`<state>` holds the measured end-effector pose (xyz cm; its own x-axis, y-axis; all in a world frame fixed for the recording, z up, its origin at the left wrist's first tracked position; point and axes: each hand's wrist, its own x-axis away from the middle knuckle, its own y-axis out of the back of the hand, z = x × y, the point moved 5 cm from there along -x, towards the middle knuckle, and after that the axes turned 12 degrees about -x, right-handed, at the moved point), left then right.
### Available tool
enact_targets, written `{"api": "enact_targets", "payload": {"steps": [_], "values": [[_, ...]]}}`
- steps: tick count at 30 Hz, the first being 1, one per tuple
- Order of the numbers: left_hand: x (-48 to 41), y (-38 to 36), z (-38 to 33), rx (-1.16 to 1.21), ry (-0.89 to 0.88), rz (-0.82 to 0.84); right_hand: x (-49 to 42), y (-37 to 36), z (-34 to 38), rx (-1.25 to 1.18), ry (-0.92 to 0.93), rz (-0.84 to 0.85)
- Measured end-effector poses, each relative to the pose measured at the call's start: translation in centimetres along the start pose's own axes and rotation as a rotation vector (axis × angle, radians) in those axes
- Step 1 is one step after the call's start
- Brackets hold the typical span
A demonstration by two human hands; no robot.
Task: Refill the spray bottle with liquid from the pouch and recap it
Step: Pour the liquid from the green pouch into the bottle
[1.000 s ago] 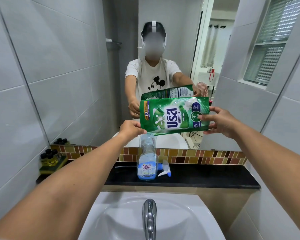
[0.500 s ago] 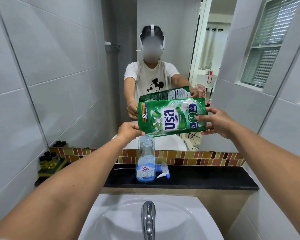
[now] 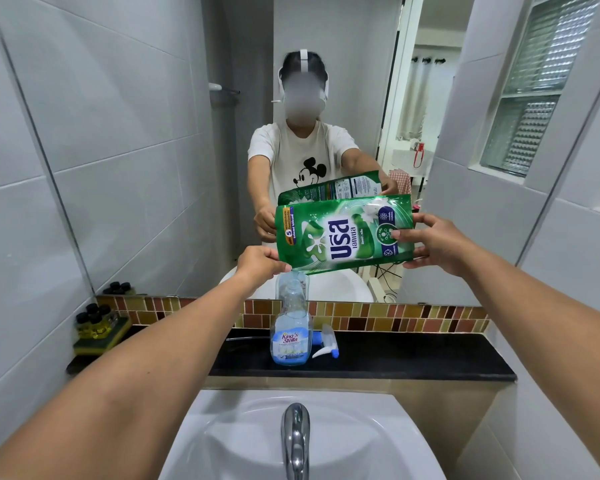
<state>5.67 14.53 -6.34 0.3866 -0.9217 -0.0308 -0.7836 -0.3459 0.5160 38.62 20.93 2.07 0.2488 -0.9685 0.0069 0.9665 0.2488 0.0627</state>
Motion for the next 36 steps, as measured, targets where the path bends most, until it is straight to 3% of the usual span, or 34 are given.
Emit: {"api": "enact_targets", "payload": {"steps": [36], "values": [[-0.3,-0.1,0.7,0.039,0.023,-0.009,-0.4,-0.2,1.3,0.032,0.020,0.016]]}}
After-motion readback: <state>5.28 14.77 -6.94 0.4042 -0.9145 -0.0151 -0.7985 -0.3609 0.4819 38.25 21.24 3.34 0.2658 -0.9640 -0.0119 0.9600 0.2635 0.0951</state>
